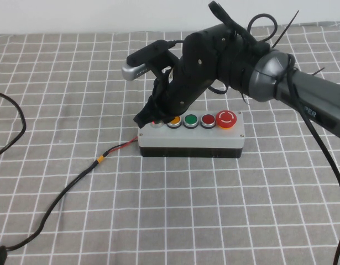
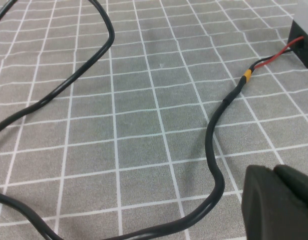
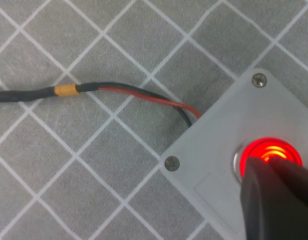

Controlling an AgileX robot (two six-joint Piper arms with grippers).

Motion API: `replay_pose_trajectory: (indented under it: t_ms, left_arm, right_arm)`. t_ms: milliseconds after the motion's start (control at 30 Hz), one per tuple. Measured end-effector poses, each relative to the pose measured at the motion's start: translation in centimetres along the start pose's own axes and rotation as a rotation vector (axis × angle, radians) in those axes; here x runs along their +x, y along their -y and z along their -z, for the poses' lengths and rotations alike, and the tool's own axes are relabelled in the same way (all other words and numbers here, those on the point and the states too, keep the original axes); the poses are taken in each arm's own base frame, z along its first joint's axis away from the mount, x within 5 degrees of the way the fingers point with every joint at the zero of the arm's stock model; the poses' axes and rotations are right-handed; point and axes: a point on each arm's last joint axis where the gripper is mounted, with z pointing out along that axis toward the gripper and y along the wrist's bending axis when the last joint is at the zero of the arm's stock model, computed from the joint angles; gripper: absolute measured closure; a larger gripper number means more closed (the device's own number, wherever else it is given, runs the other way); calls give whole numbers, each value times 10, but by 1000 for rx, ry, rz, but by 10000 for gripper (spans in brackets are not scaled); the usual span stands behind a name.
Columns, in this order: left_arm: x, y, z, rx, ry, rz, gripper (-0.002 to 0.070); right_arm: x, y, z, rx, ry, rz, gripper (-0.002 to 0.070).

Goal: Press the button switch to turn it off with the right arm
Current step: Press the button to turn off

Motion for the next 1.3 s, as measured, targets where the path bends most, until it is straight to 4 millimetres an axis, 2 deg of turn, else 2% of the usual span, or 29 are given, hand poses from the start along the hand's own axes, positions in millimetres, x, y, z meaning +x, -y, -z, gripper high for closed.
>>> replay_pose_trajectory:
  t_ms: [333, 533, 633, 800, 967, 1133, 1200, 1300]
  left_arm:
    - [0, 0, 0, 0, 0, 0, 678]
    - [0, 0, 0, 0, 0, 0, 678]
    - [0, 0, 0, 0, -2, 0, 678]
    - [0, 0, 0, 0, -2, 0, 678]
    - [0, 0, 0, 0, -2, 0, 678]
    - [0, 0, 0, 0, -2, 0, 678]
    - [0, 0, 0, 0, -2, 0, 678]
    - [0, 0, 0, 0, -2, 0, 678]
  right_arm:
    - [-1, 0, -1, 1, 2, -17, 692]
    - [2, 0, -10, -10, -30, -26, 692]
    - [6, -1, -24, -27, -49, -44, 692]
    - [3, -2, -22, -28, -24, -46, 692]
    - [-2, -2, -4, -14, -25, -27, 692]
    - [-28, -4, 48, 9, 141, -4, 692]
    - [-34, -4, 61, 12, 187, 0, 692]
    - [-34, -4, 60, 16, 186, 2, 692]
